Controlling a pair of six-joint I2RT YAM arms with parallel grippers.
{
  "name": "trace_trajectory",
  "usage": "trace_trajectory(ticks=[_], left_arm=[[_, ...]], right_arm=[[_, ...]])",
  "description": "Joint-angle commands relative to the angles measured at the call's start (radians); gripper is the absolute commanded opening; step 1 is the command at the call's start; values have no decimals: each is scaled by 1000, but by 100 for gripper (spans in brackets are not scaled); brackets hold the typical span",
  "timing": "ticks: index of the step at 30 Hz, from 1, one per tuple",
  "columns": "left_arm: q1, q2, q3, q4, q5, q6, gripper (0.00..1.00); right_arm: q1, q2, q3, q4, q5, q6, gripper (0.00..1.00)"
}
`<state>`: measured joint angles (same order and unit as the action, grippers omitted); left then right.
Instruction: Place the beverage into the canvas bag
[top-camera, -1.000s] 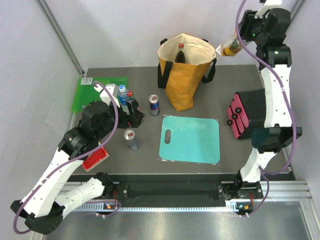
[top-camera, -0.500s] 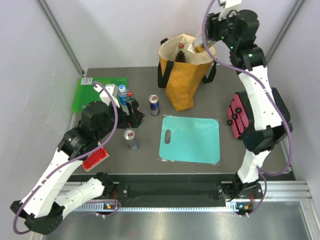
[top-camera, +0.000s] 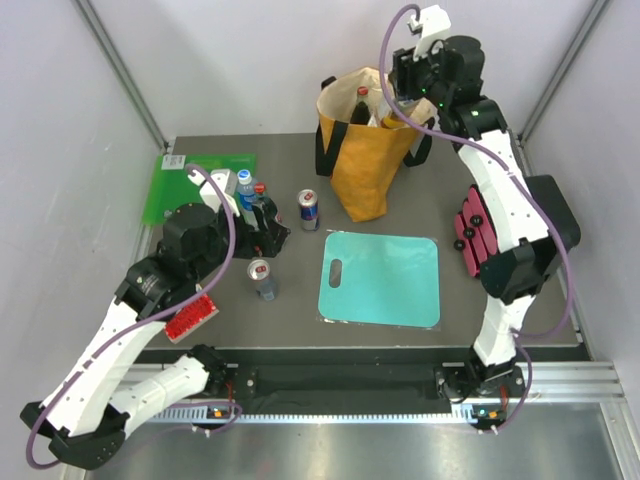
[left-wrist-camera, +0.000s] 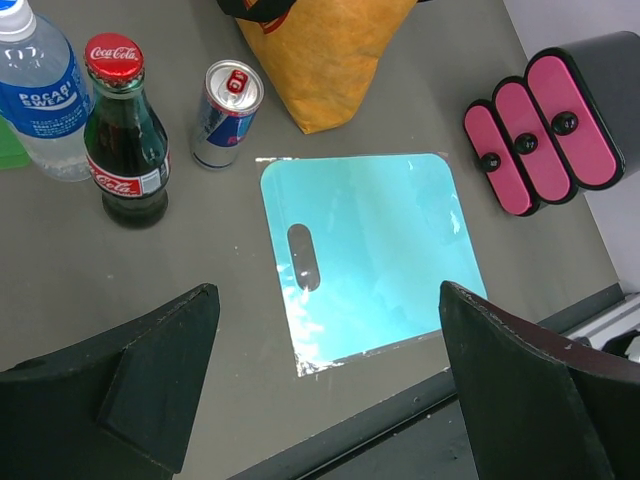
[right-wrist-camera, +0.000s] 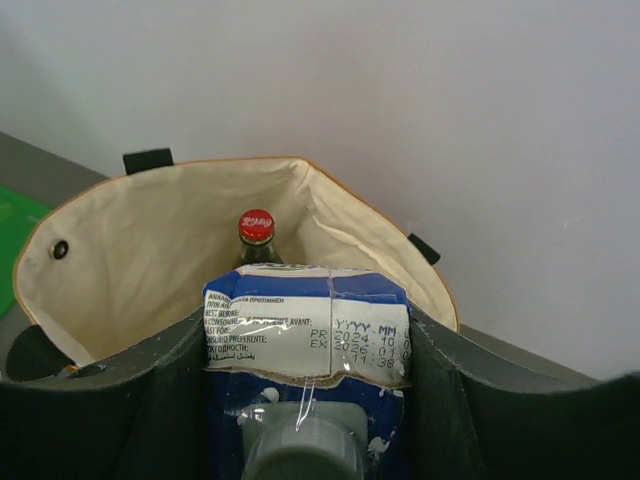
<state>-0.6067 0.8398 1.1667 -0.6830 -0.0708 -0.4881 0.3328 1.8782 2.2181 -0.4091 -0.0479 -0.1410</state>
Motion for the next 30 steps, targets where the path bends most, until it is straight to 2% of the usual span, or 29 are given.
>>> trace_trajectory(ticks=[1,14,22,25,30], left_arm=[[-1,1,-7,31,9,-3,95],[-2,22,-4,36,2,-1,95],[-2,36,-4,36,-6,6,95],[-2,38,-12,42,-14,8,95],[-2,61,-9,49,-6,6,95]], right_arm=[[5,-5,67,441,-18,-43,0],[5,188,77,504,-127,-54,0],[6,194,17,503,-76,-72,0],[5,208,15,487,-69,-88,4],[15,236,8,463,-90,-100,20]])
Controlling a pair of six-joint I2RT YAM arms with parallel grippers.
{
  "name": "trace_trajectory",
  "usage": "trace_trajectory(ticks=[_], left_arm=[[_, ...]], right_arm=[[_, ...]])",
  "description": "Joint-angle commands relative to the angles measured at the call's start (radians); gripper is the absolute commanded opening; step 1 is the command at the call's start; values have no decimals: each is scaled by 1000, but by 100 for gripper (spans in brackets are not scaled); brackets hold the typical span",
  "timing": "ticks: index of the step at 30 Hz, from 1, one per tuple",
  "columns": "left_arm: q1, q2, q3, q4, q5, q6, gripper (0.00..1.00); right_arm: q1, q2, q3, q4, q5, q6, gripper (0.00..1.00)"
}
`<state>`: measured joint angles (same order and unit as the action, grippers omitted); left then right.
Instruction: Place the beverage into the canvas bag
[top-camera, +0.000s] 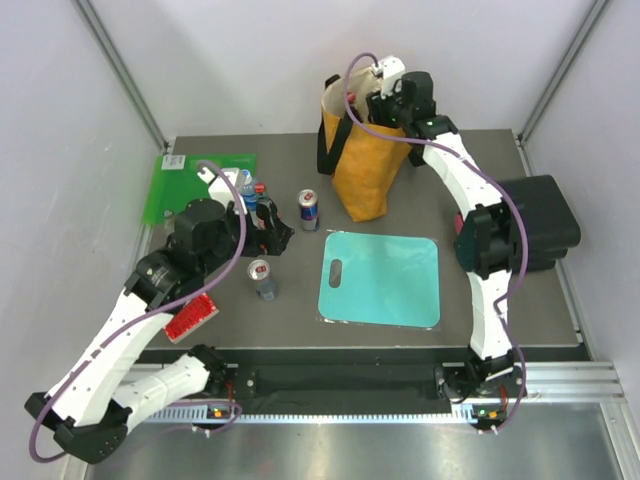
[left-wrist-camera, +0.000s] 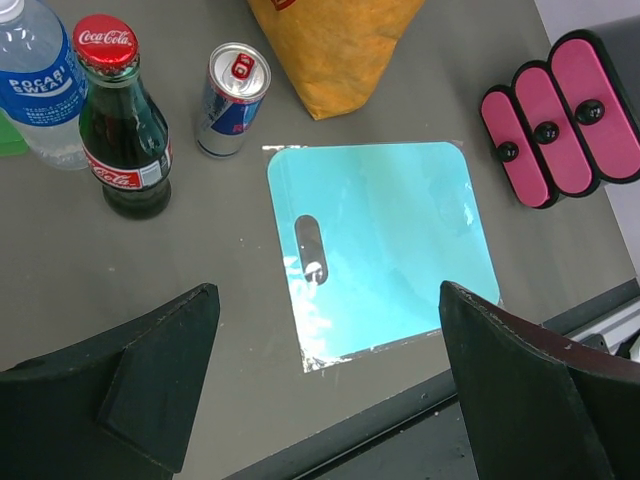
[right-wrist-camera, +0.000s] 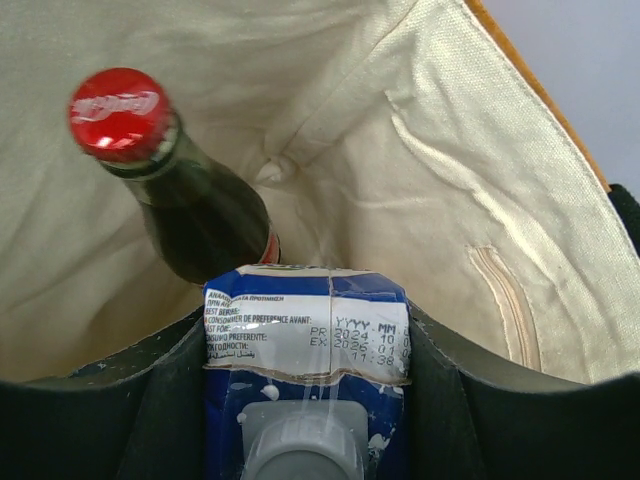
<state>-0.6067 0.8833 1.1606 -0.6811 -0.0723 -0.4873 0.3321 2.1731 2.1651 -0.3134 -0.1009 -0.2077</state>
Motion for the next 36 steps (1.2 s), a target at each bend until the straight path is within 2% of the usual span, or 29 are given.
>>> trace_trajectory(ticks=[1,9,16,22,29,33,36], left_arm=[[-2,20,-1,49,-3,6,95],[-2,34,2,52,-4,6,95],[-2,25,7,55,0,3,95],[-2,23,5,49,-3,-2,95],[-2,5,-22,49,22,-23,96],[-2,-6,-3,43,26,-22,96],[-2,-10,14,28,3,-17,96]], right_arm=[[15,-58,61,366,-37,-36,22],[18,-33,62,361,-39,-36,38],[18,-38,61,373,-31,-38,59],[19,-56,68,369,-36,-19,69],[21,-186,-63,424,-11,-21,70],[21,-237,-64,395,-7,7,69],[21,-279,-53,338,79,45,67]])
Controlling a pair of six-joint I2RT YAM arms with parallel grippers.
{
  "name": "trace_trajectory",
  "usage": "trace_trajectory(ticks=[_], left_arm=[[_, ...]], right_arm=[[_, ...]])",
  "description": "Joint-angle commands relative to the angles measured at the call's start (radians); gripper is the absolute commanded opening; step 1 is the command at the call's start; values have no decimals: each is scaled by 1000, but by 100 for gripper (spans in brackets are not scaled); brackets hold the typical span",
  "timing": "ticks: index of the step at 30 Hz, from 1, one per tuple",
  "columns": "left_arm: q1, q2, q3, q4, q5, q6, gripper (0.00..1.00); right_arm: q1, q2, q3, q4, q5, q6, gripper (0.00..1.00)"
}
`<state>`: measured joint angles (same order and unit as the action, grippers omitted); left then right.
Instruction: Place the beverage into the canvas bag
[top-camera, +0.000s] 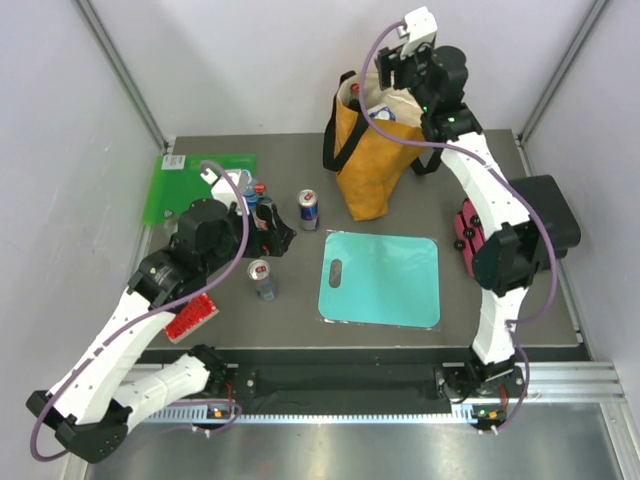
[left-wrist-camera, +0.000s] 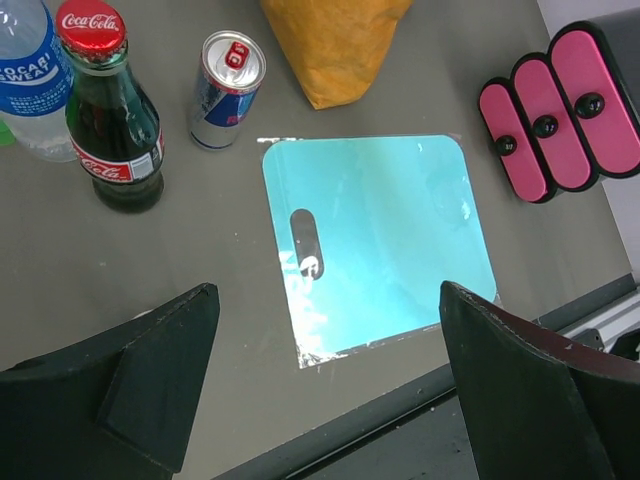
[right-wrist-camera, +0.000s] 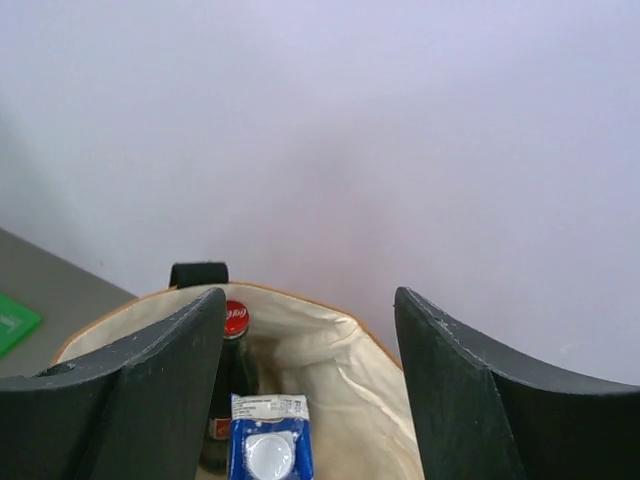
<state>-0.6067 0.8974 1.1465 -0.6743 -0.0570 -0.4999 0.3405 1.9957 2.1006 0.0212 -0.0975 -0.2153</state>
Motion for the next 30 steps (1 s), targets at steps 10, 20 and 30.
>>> trace_trajectory(ticks=[10,20,30], left_arm=[[-2,11,97,1,-84,43,96],[-1,107,188,-24,-210,93,95],[183,173,220,-12,-106,20,93]], right_arm=[[-38,-212,10,-433,275,344,67],[-28,-465,-258,-524,144,459,66],[187,-557,-453,-331,102,421,67]])
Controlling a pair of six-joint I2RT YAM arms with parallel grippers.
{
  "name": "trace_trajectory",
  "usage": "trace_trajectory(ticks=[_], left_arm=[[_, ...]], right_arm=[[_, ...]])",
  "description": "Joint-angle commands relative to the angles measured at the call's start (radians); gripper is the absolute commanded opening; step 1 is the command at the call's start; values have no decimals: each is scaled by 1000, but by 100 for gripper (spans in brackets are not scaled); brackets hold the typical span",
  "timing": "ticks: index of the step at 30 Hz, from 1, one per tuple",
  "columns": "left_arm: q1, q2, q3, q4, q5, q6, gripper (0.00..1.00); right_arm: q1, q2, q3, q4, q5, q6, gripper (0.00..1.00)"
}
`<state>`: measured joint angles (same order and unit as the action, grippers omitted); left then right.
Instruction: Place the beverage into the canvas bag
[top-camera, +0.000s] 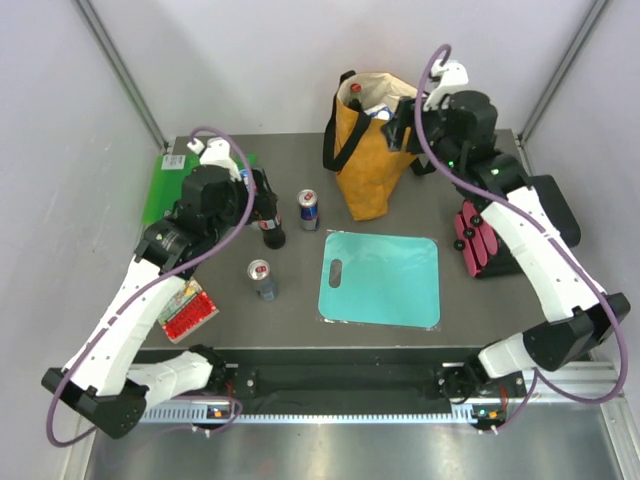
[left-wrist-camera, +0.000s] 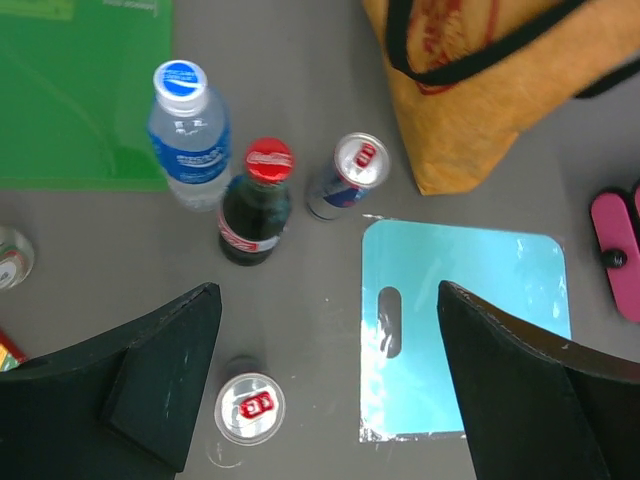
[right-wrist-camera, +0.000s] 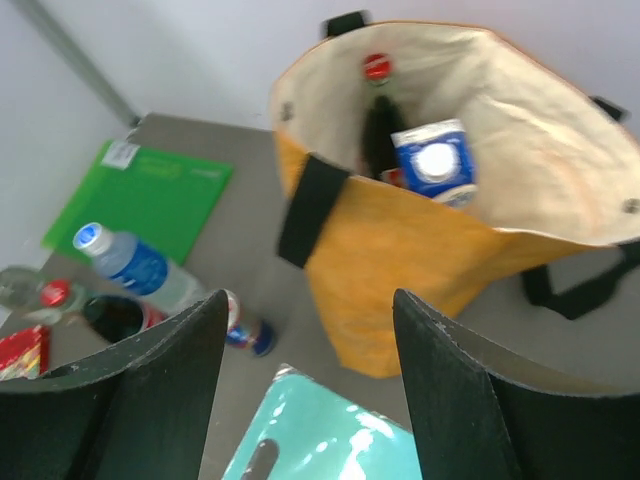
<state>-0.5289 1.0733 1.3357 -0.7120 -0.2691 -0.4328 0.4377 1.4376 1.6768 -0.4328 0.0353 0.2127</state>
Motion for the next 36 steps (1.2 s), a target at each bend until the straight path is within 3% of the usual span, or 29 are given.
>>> trace_trajectory(ticks=[1,4,8,13,26,36], left_arm=[[163,-7,22,32,135,-53,92],[252,-27,-30,51,211,-70,91],[299,-74,-122,72,173,-75,90],[322,-82,-193,112,197,-76,89],[316,25,-221,289,263,32,84],[239,138,-256,516,246,143,80]], right_arm=[[108,10,-28,134,-28,-19,67],[167,33,-29,167,-23,-24,66],[251,46,-77,258,-32,-58,67],[341,110,-17,224,-6,-90,67],[346,61,20,126,222,-30,65],[332,-35,-98,200,222,-61,66]])
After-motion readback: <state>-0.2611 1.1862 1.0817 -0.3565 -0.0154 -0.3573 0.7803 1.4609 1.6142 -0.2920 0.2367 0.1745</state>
